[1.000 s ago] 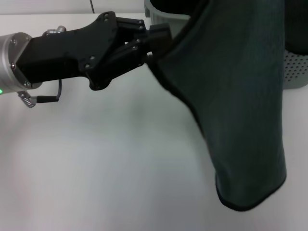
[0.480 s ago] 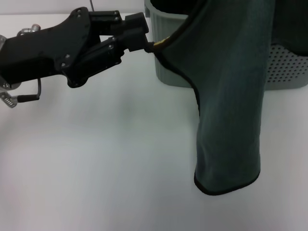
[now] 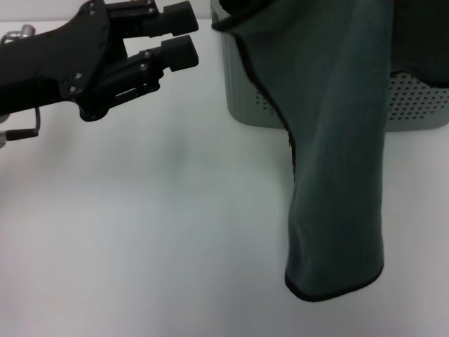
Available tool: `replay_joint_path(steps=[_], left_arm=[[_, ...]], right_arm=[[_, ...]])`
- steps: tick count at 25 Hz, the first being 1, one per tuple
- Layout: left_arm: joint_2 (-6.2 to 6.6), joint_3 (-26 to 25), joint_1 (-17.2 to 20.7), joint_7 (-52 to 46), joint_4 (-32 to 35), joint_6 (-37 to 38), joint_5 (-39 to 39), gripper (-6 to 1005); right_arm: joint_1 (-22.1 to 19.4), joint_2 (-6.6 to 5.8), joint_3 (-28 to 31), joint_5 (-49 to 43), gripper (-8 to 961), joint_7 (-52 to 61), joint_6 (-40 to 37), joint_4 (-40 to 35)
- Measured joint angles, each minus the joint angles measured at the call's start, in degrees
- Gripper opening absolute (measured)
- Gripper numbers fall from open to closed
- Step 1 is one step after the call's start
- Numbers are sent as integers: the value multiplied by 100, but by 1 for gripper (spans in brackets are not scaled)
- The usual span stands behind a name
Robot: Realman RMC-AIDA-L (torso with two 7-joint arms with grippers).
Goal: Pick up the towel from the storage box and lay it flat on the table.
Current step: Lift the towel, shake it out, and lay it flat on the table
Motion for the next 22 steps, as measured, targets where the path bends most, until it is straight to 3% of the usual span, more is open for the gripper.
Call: replay_joint_path(steps=[2, 10, 15, 22], left_arm=[[-17, 0, 51, 10, 153, 0, -1, 352], [-119, -20, 104, 381, 318, -57, -127, 347], [-155, -285, 103, 436, 311, -102, -197, 344], [-206, -253, -48, 446, 327, -166, -14, 340]], right_arm=[[1, 6, 0, -2, 0, 1, 33, 0], [12, 24, -39, -17, 0, 4, 106, 45], [12, 44, -49, -17, 0, 4, 118, 49], [67, 84, -59, -17, 0, 13, 126, 48]])
